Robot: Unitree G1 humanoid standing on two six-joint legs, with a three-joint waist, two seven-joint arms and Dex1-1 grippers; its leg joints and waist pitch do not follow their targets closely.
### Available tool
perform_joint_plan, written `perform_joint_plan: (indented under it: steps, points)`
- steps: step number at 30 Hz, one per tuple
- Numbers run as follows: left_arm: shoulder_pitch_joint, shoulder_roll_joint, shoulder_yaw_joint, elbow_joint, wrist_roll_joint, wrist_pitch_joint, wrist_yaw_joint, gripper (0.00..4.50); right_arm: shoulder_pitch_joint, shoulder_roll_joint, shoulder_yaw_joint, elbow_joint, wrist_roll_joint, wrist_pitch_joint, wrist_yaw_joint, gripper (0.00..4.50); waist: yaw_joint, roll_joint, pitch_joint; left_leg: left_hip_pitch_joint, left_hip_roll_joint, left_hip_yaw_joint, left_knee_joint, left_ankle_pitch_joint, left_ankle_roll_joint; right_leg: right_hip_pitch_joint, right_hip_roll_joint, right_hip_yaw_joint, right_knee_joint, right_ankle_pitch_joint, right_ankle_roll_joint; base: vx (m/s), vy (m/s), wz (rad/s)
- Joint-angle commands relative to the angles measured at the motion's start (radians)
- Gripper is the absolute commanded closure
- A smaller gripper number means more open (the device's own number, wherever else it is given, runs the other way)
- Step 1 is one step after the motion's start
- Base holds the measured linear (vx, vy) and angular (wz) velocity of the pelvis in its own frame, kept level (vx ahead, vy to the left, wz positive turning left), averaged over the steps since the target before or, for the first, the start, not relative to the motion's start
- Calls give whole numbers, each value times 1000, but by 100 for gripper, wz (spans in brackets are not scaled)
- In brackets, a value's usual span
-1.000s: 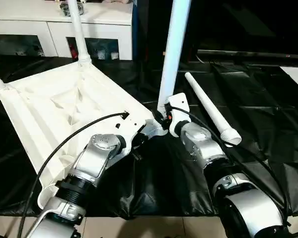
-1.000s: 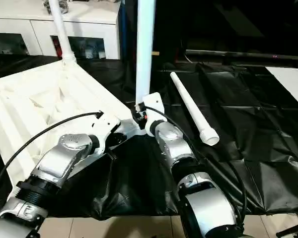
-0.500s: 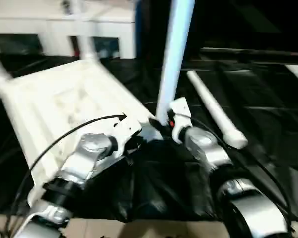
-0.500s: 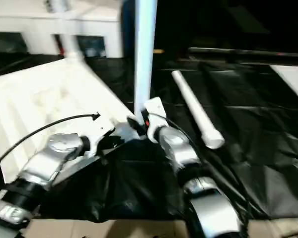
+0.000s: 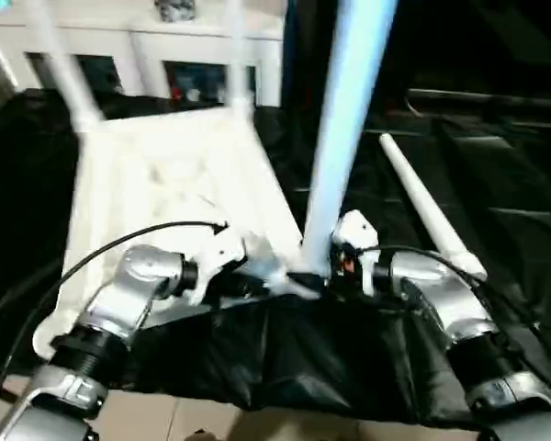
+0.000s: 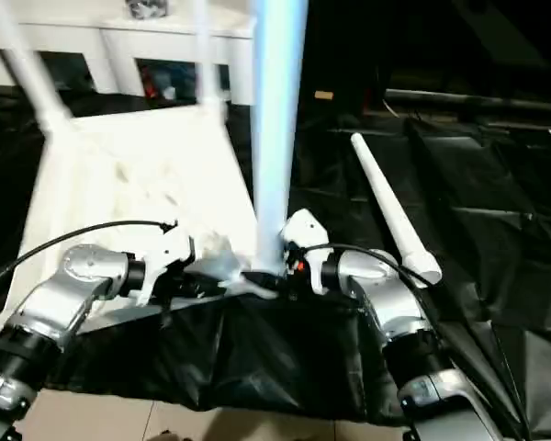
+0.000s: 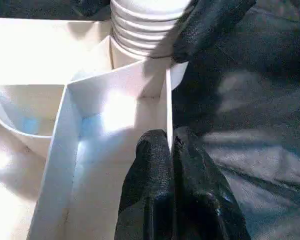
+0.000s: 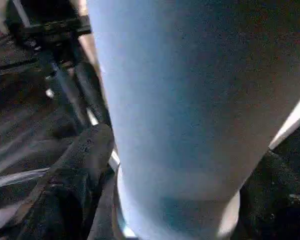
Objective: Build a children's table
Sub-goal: Insert table leg to table base, then rotate leg to tighten
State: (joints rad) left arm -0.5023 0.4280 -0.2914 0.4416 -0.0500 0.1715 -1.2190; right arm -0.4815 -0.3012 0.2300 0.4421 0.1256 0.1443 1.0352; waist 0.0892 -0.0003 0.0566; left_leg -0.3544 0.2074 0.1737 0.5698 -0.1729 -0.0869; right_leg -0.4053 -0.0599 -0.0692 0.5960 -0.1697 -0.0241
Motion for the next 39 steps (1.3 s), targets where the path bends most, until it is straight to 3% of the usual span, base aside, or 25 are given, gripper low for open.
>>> perform_joint_plan:
  steps: [1,11,12,17,21,23,24,26,27,31,37,38,39]
  points:
    - [-36,-15,-10,-6,-44,-43,-36,450,7,-4,36,-35,5,19,37,120,-4,-2,-64,11,22,1,-58,-233,33,47,-70,49,-76,-315,-162,0,0,0]
    - [-38,-11,-7,38,-25,-86,-70,450,22,-20,62,-83,-5,63,66,179,-1,-3,-67,6,22,0,-57,-208,30,52,-71,49,-72,-286,-165,0,0,0]
    - [-37,-12,-5,40,-24,-88,-68,450,25,-20,66,-82,-8,62,67,182,-1,-11,-67,6,22,2,-56,-207,32,52,-71,49,-73,-294,-162,0,0,0]
    - [-37,-20,6,54,-21,-100,-51,450,34,-19,74,-79,-12,64,64,184,0,-6,-66,8,22,1,-56,-207,32,50,-71,49,-74,-310,-157,0,0,0]
    - [-49,-50,38,75,-14,-78,41,450,36,23,36,-27,-5,58,-20,185,-2,-9,-62,10,20,1,-56,-227,26,46,-73,50,-81,-363,-148,0,0,0]
    - [-66,-99,73,88,-15,-21,157,450,4,101,-34,94,-27,28,-230,185,-9,-9,-59,7,19,0,-59,-230,11,44,-75,48,-85,-410,-135,0,0,0]
    - [-69,-109,80,88,-17,-10,177,450,-4,115,-46,117,-29,27,-267,185,-12,-11,-60,9,14,-4,-58,-244,0,48,-77,43,-91,-466,-118,0,0,0]
    - [-78,-136,92,94,-13,3,231,450,-24,148,-76,169,-29,24,-357,185,-18,-12,-61,2,15,-7,-60,-228,2,53,-77,42,-89,-466,-101,0,0,0]
    - [-90,-169,100,105,1,19,305,450,-49,188,-109,227,-20,23,-450,185,-21,-10,-63,9,14,-4,-56,-235,4,46,-77,44,-93,-464,-107,0,0,0]
    - [-121,-260,109,134,29,53,465,450,-130,290,-182,373,4,9,-675,185,-36,-9,-67,5,14,-5,-56,-212,1,47,-74,45,-84,-394,-131,0,0,0]
    - [-128,-320,76,137,65,25,511,450,-202,346,-210,483,-24,-87,-774,185,-32,-6,-76,-1,14,0,-50,-144,37,59,-71,48,-60,-172,-190,0,0,0]
    - [-128,-321,75,136,66,24,510,450,-204,347,-213,487,-22,-89,-773,129,-32,-6,-77,-1,14,1,-49,-138,43,60,-71,48,-58,-155,-196,0,0,0]
    - [-124,-321,73,129,65,25,503,450,-207,345,-221,491,-19,-92,-774,115,-32,-6,-77,-1,14,1,-49,-136,46,59,-71,48,-57,-145,-202,0,0,0]
